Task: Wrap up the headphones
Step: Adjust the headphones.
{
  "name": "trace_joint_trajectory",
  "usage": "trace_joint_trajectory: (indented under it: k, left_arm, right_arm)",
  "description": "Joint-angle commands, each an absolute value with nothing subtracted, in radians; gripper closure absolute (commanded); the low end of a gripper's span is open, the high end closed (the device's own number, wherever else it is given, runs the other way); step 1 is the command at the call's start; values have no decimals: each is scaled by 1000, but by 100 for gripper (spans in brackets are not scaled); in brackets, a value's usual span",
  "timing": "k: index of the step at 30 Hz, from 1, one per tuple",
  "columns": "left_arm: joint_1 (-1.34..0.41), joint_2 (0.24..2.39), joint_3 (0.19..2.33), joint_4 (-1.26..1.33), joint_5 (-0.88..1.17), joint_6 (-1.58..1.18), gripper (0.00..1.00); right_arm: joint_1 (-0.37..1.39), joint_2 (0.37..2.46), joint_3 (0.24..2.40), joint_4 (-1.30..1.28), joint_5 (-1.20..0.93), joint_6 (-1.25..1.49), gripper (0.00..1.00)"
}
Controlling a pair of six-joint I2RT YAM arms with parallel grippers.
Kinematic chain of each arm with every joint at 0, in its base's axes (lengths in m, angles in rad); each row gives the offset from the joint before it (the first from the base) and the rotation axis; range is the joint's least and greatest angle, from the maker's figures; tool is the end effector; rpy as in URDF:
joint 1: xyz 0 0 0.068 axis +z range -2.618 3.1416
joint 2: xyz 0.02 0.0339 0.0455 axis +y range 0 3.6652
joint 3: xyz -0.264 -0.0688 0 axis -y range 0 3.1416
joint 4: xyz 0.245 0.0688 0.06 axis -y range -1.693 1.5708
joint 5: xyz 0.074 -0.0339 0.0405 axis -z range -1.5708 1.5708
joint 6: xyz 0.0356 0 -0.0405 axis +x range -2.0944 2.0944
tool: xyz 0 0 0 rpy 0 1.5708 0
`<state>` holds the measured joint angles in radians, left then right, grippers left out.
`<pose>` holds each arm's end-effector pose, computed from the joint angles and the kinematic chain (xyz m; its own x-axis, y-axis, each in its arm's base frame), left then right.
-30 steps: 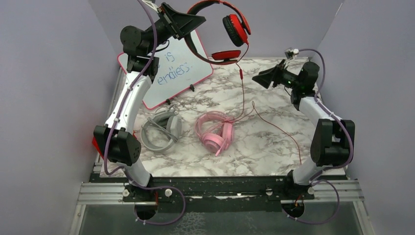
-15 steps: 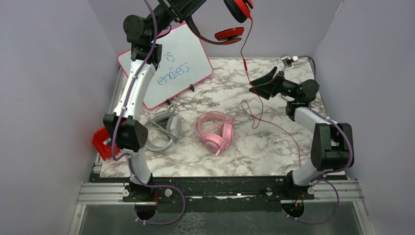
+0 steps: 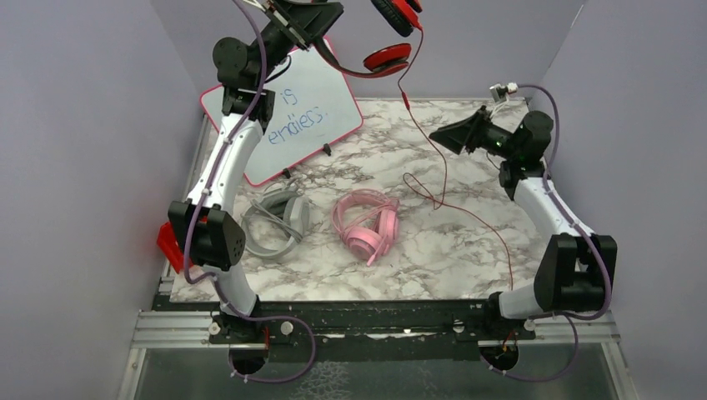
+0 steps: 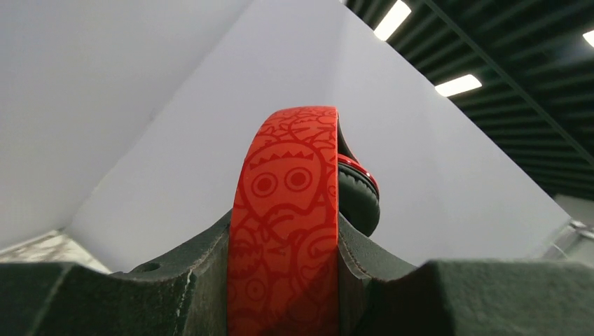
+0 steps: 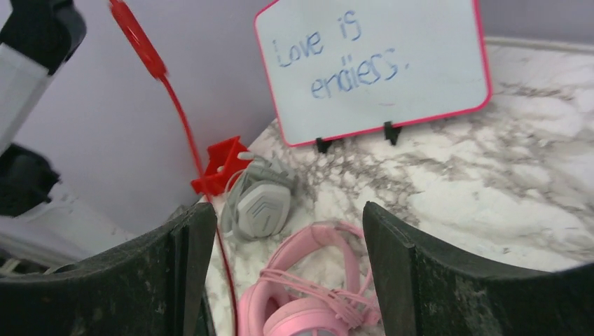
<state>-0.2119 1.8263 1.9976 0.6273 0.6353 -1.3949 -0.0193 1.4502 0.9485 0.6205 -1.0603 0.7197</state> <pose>0.3764 -0.1026 0.5434 -0.4426 -0.7154 -0.5406 0.7900 -0.0259 -0.6126 0.3232 0.0248 0.3212 -0.4756 0.3313 -0.8149 -0.7224 0.3814 0.5767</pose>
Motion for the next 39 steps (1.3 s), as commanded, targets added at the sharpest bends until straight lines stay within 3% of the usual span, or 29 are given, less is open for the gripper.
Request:
trace_joint_trajectory:
  k: [1, 3, 8, 10, 13, 16, 18, 29, 33, 39]
  left_arm:
    - [-219, 1626, 1779, 647, 450, -1284, 100]
    - [-219, 1565, 1668, 642, 404, -1264, 100]
    - [-253, 1531, 1519, 640, 414, -1256, 100]
    - [-264, 1529, 1475, 640, 405, -1255, 100]
    - [-302, 1506, 1431, 640, 326, -1164, 100]
    - [-346, 1505, 1403, 653, 257, -1116, 100]
    - [-370, 1515, 1370, 708, 224, -1128, 100]
    - [-450, 1630, 1152, 1048, 93, -1303, 100]
    - [-462, 1678, 1130, 1081, 76, -1274, 100]
    - [-489, 1731, 1045, 1075, -5, -1142, 100]
  right_arm:
    - [-21, 1381, 1098, 272, -878, 542, 18]
    - [-21, 1365, 1178, 140, -788, 465, 17]
    - [53, 1356, 1240, 193, -985, 381, 17]
    - [96, 1374, 1310, 90, -927, 341, 17]
    - [104, 1412, 1334, 41, -824, 649, 19]
    - [169, 1397, 1110, 496, -890, 1033, 22]
    - [221, 1399, 1039, 653, -861, 1127, 23]
    - [320, 1299, 881, 781, -524, 1211, 17]
    - [319, 1236, 886, 584, -487, 1079, 15]
    - [316, 1072, 856, 181, -134, 774, 9]
